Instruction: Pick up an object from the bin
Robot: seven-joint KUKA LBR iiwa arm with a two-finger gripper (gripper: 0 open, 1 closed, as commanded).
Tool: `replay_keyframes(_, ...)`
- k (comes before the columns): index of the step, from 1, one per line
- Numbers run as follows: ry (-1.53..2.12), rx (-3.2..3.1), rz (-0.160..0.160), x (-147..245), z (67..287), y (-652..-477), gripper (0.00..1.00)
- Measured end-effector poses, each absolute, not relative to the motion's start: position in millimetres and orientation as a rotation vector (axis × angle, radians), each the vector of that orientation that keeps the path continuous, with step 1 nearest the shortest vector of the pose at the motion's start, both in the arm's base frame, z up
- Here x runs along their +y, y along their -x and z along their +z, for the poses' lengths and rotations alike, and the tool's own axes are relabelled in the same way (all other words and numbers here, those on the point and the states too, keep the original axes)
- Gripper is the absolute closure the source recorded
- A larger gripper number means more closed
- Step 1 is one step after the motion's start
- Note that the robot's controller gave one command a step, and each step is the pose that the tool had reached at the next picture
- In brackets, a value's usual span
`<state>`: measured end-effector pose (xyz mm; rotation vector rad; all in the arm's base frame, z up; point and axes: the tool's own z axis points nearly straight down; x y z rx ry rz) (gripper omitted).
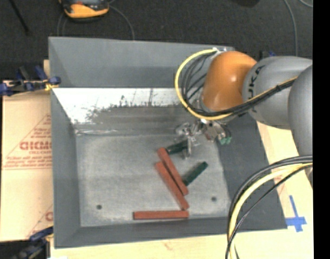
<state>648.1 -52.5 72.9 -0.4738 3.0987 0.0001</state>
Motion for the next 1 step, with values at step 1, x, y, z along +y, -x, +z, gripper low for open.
replay_keyframes(1,0.553,3.085,-0.003,-55.0,231.7,-651.3,1.0)
